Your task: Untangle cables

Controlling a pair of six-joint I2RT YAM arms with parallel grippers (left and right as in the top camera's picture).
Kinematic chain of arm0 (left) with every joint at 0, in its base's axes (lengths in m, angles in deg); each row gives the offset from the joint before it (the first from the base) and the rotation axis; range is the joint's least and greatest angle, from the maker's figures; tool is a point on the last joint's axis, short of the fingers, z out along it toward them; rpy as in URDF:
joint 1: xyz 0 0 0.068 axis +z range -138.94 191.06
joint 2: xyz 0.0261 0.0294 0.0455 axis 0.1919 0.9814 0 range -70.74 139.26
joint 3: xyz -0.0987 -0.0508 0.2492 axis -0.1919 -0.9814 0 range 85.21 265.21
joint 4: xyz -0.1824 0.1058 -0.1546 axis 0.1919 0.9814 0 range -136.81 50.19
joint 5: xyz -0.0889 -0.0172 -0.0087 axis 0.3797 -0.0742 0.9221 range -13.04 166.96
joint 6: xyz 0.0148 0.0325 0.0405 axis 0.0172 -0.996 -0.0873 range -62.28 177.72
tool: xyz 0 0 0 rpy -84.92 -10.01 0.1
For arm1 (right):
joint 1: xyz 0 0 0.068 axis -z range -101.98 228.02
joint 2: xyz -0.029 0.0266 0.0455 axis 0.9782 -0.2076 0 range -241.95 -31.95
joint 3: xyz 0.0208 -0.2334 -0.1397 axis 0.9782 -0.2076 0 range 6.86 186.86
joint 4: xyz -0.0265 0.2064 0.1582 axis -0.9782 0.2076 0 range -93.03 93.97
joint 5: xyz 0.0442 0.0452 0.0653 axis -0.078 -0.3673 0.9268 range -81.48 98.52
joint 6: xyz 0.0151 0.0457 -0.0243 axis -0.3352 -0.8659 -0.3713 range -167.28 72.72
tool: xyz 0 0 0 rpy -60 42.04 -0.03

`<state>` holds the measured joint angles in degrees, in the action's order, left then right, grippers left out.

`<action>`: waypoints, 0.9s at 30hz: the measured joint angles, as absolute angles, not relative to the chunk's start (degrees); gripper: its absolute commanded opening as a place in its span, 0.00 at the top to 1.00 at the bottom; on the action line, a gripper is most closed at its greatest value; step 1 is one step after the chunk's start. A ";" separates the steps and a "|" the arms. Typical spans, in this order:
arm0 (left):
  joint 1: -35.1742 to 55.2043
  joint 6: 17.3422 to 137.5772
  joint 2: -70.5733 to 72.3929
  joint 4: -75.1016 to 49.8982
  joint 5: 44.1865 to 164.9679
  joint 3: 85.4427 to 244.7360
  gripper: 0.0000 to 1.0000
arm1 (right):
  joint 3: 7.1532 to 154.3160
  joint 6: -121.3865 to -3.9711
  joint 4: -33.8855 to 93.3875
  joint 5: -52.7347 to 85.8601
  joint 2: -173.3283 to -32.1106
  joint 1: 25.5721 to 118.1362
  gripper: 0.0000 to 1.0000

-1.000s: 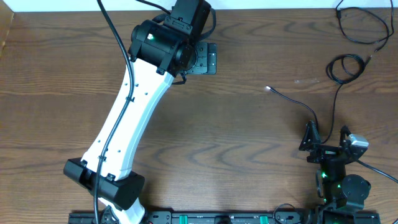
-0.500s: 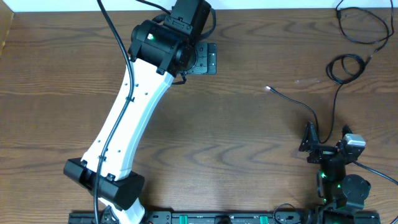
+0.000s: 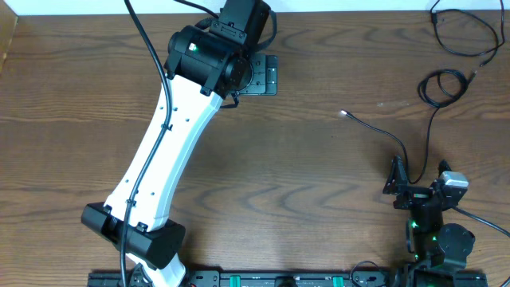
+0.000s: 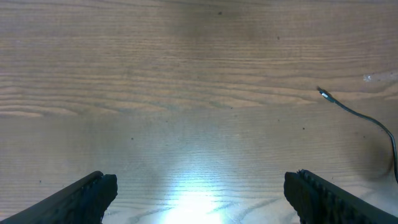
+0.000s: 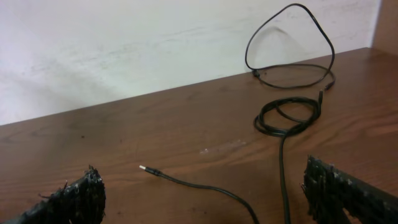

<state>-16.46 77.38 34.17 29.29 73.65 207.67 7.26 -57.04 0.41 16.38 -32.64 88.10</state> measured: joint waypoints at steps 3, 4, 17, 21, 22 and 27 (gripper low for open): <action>-16.46 77.38 34.17 29.29 73.65 207.67 0.06 | 7.26 -57.04 0.41 16.38 -32.64 88.10 0.01; -16.46 77.38 34.17 29.29 73.65 207.67 0.06 | 7.26 -57.04 0.41 16.38 -32.64 88.10 0.01; -16.46 77.38 34.17 29.29 73.65 207.67 0.06 | 7.26 -57.04 0.41 16.38 -32.64 88.10 0.01; -16.46 77.30 34.17 29.27 73.15 207.67 0.06 | 7.26 -57.04 0.41 16.38 -32.64 88.10 0.01; -16.46 77.14 34.17 29.27 72.27 207.67 0.06 | 7.26 -57.04 0.41 16.38 -32.64 88.10 0.01; -15.68 77.10 34.17 25.79 68.86 207.64 0.06 | 7.26 -57.04 0.43 16.40 -32.64 88.10 0.01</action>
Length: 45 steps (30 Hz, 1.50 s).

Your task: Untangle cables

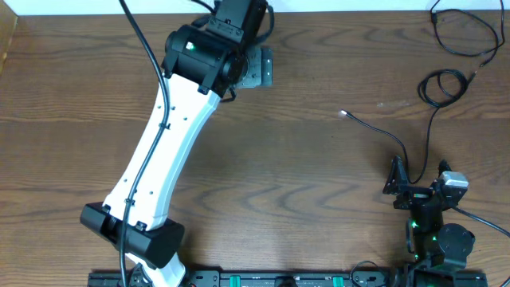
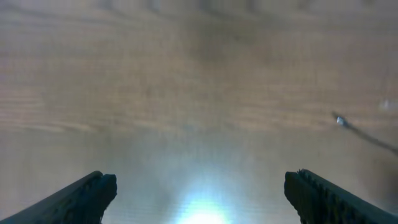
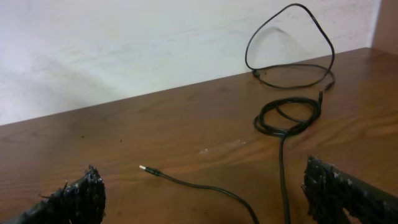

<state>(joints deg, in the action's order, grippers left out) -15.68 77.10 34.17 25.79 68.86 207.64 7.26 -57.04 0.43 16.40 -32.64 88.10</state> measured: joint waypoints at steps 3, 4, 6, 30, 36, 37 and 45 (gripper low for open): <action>-15.20 76.95 34.12 19.56 67.90 207.64 0.06 | 7.26 -57.04 0.43 16.38 -32.64 88.10 0.01; -15.18 76.95 33.99 18.71 67.70 207.64 0.06 | 7.26 -57.04 0.41 16.38 -32.64 88.10 0.01; -15.07 76.95 33.44 17.88 67.57 207.64 0.06 | 7.26 -57.04 0.41 16.38 -32.64 88.10 0.01; -6.24 76.95 1.40 15.52 67.18 187.43 0.06 | 7.26 -57.04 0.41 16.36 -32.64 88.10 0.01; -1.93 76.95 -13.59 10.21 67.07 170.82 0.06 | 7.26 -56.86 0.41 16.16 -32.64 88.10 0.01; -1.30 76.97 -15.84 9.33 67.03 168.32 0.06 | 7.26 -56.84 0.43 16.18 -32.64 88.10 0.01; 3.77 79.31 -33.13 6.95 66.61 149.16 0.06 | 7.26 -56.82 0.43 16.18 -32.64 88.10 0.01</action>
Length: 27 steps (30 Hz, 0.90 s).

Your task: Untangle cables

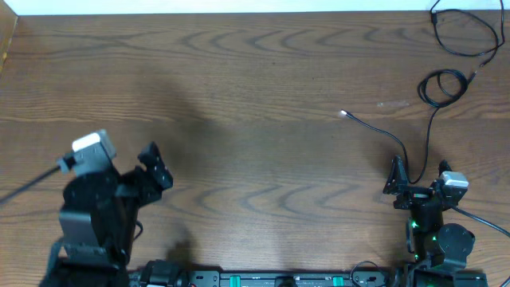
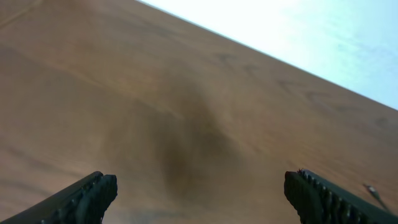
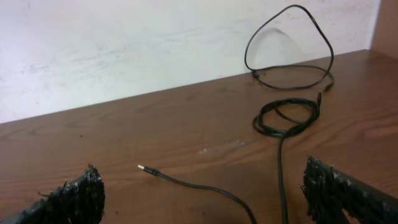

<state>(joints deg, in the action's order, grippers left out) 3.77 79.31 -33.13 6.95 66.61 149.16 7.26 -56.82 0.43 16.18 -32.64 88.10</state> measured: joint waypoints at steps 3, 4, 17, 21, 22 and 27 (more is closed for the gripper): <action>4.82 80.51 -38.75 4.26 66.50 142.86 0.06 | 7.26 -56.84 0.41 16.16 -32.64 88.10 0.01; 5.06 80.71 -40.78 3.47 66.48 140.72 0.06 | 7.26 -56.84 0.41 16.18 -32.61 88.10 0.01; 10.14 81.91 -60.58 -7.74 66.46 117.20 0.06 | 7.26 -56.82 0.43 16.18 -32.64 88.10 0.01; 10.22 81.91 -62.95 -15.98 66.46 109.88 0.06 | 7.26 -56.84 0.45 16.16 -32.61 88.10 0.01; 10.22 81.93 -63.16 -16.85 66.48 108.85 0.06 | 7.26 -56.82 0.43 16.18 -32.64 88.10 0.01; 11.03 81.93 -66.68 -25.38 66.46 100.72 0.06 | 7.26 -56.82 0.43 16.18 -32.64 88.10 0.01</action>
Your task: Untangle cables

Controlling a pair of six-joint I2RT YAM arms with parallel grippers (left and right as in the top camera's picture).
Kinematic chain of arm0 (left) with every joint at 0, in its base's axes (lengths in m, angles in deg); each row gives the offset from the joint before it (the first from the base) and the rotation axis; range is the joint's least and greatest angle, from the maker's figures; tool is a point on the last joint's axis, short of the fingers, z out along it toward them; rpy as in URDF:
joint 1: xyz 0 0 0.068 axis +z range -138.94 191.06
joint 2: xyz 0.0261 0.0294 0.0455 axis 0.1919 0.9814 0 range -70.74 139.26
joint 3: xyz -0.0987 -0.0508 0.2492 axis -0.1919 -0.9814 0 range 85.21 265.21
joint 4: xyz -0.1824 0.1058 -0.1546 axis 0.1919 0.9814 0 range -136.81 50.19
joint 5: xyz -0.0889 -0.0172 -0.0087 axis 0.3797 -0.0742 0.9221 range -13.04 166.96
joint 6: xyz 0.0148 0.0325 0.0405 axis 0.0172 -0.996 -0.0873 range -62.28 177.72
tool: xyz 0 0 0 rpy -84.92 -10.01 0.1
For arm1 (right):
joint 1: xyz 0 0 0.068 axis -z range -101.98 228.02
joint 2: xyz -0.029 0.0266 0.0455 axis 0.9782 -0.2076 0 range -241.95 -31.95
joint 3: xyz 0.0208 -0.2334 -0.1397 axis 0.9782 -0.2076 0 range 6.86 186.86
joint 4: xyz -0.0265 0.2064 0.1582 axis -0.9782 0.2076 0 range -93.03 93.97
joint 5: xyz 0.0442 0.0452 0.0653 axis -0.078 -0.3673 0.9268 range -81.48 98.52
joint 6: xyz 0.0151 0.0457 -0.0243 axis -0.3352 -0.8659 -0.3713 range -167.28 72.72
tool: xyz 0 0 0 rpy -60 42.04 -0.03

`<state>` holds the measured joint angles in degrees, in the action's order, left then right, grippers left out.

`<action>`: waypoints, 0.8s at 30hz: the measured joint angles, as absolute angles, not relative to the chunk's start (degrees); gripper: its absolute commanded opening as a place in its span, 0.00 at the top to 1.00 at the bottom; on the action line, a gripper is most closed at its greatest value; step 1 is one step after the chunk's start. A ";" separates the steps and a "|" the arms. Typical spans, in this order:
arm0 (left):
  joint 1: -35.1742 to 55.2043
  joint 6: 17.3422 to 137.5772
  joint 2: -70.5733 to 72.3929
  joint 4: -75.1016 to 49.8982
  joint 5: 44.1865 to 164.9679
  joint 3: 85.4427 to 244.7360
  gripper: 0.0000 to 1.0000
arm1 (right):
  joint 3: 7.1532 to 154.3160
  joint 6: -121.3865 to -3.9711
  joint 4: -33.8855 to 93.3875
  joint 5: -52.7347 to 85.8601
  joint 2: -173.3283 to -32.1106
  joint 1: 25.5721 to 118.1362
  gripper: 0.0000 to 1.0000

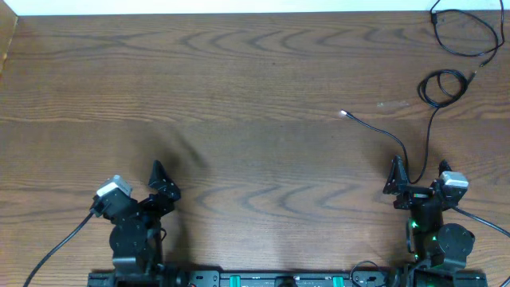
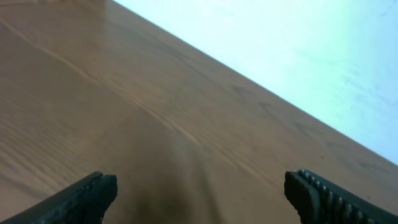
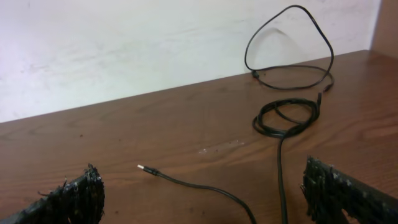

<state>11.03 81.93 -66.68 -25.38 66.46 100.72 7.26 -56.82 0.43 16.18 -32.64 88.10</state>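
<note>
A thin black cable with a silver plug lies on the right of the table and runs toward my right gripper. A coiled black cable sits behind it, and a looped cable lies at the back right corner. In the right wrist view the plug, coil and loop all show. My right gripper is open, with two cable strands lying on the table between its fingers. My left gripper is open at the front left, over bare wood.
The wooden table ends at a white wall at the back. A black rail runs along the front edge between the two arm bases. A small pale smear marks the wood near the plug.
My left arm has folded lower and closer to its base at the front left, and its camera now looks across bare table toward the wall. The right arm and cables have not moved.
My left arm was stretched across the table to the back centre, gripper open over bare wood, and stayed there at the second moment. By the third it had drawn back to the front left, where it is now folded. The cables and right gripper stayed put.
</note>
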 measured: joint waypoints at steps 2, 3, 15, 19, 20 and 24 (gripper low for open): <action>11.08 81.93 -67.73 -26.32 66.46 98.51 0.06 | 7.26 -56.82 0.43 16.18 -32.64 88.10 0.01; 11.18 81.93 -68.28 -26.73 66.46 97.27 0.06 | 7.26 -56.84 0.43 16.18 -32.64 88.10 0.01; 12.10 81.91 -70.16 -40.24 66.07 88.94 0.06 | 7.26 -56.82 0.43 16.18 -32.64 88.10 0.01; 12.10 81.93 -70.16 -45.81 65.67 86.95 0.06 | 7.26 -56.82 0.41 16.18 -32.64 88.10 0.01; 12.10 81.93 -70.16 -46.60 65.63 86.64 0.06 | 7.26 -56.82 0.43 16.16 -32.64 88.10 0.01; 12.10 81.93 -70.16 -47.23 65.41 86.32 0.06 | 7.26 -56.84 0.43 16.18 -32.64 88.10 0.01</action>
<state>12.10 81.93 -70.16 -47.23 65.41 86.32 7.26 -56.84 0.43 16.18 -32.64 88.10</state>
